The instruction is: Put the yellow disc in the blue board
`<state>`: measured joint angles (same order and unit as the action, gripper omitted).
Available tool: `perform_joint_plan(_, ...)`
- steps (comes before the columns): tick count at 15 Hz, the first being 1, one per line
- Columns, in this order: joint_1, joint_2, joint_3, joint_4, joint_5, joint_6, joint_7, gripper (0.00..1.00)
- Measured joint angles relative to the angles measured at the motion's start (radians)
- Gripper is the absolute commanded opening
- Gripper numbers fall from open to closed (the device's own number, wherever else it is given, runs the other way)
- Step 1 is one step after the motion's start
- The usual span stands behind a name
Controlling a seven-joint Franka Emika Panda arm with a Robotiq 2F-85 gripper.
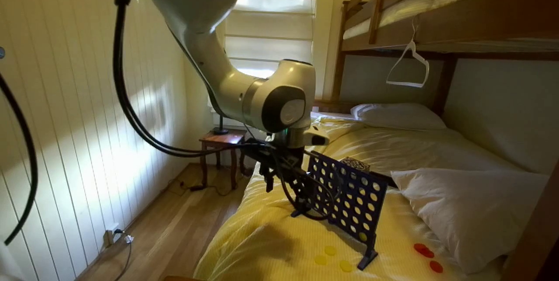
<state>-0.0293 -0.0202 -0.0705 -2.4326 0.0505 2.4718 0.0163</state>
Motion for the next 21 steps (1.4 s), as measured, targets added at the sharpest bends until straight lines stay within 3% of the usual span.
perform_joint_plan(10, -0.010, 0.033, 0.000, 0.021, 0.014, -0.013, -0.001, 1.00)
perform_joint_plan(21, -0.042, 0.235, -0.016, 0.147, -0.020, -0.015, -0.014, 1.00)
